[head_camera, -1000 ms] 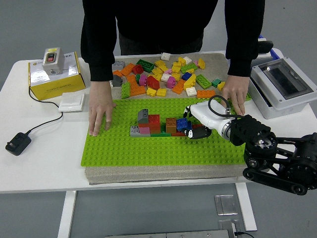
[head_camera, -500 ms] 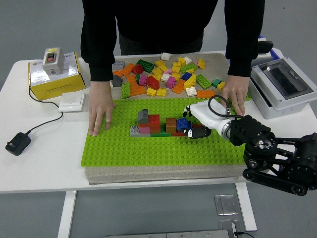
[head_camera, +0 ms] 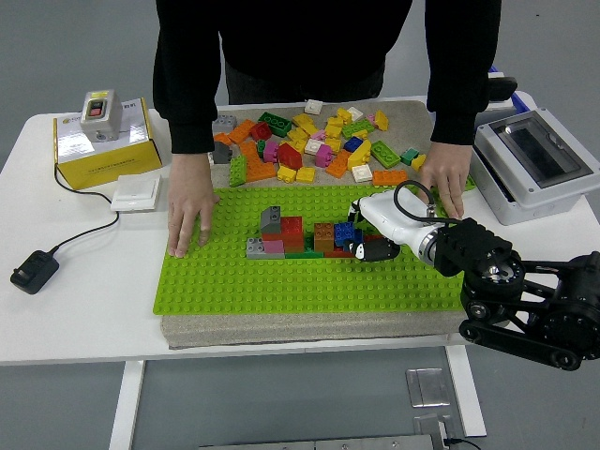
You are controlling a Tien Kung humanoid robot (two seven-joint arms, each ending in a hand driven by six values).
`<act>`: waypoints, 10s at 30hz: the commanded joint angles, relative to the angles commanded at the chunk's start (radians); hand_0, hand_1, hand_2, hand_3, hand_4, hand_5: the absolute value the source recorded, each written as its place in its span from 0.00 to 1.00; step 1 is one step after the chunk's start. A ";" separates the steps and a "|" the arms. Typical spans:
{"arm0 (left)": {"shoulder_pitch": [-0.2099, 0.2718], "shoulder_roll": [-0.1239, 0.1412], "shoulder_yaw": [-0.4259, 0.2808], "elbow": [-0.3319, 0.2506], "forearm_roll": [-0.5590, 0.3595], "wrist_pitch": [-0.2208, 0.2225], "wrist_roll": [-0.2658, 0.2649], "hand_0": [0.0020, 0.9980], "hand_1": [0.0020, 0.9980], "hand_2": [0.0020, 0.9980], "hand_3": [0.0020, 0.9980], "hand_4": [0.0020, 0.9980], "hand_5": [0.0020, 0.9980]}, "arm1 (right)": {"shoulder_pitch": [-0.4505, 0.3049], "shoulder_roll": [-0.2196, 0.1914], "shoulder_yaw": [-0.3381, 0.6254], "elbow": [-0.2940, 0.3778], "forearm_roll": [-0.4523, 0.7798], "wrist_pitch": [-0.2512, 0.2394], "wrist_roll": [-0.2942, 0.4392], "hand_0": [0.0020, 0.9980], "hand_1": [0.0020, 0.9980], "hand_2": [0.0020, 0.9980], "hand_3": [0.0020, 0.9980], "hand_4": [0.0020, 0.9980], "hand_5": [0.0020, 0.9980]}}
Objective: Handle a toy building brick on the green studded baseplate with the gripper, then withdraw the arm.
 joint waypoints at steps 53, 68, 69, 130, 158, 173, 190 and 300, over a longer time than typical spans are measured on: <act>0.002 -0.001 0.013 0.000 -0.012 0.008 -0.018 0.68 0.65 0.60 0.65 0.08 0.70 | -0.015 -0.027 0.014 0.005 -0.005 -0.008 0.008 0.02 0.13 0.65 0.63 0.55 0.47; 0.001 -0.001 0.016 0.000 -0.015 0.006 -0.015 0.68 0.64 0.60 0.65 0.08 0.70 | -0.023 -0.030 0.020 0.002 -0.004 -0.011 0.013 0.03 0.13 0.65 0.63 0.56 0.47; 0.001 -0.001 0.016 0.000 -0.016 0.006 -0.015 0.68 0.64 0.60 0.65 0.08 0.70 | -0.024 -0.030 0.020 0.002 -0.004 -0.012 0.013 0.03 0.13 0.65 0.63 0.56 0.47; 0.001 0.000 0.016 0.000 -0.015 0.014 -0.019 0.67 0.64 0.57 0.64 0.08 0.69 | -0.036 -0.044 0.021 0.021 -0.013 -0.032 0.019 0.02 0.14 0.66 0.74 0.59 0.50; 0.000 0.000 0.013 0.000 -0.013 0.016 -0.018 0.67 0.64 0.57 0.64 0.08 0.68 | -0.039 -0.049 0.020 0.043 -0.016 -0.036 0.019 0.02 0.13 0.66 0.74 0.59 0.49; 0.003 0.000 0.009 0.000 -0.007 0.014 -0.017 0.67 0.64 0.57 0.64 0.08 0.68 | -0.045 -0.064 0.061 0.062 -0.033 -0.044 0.019 0.02 0.13 0.66 0.74 0.59 0.48; 0.008 0.000 0.006 0.000 -0.010 0.014 -0.016 0.67 0.64 0.58 0.64 0.08 0.69 | -0.053 -0.102 0.068 0.137 -0.063 -0.025 0.014 0.02 0.17 0.73 0.69 0.00 0.39; 0.006 0.002 0.018 0.000 -0.014 0.011 -0.027 0.67 0.64 0.58 0.65 0.10 0.70 | -0.075 -0.076 0.044 0.088 0.000 -0.051 0.067 0.02 0.16 0.70 0.65 0.00 0.47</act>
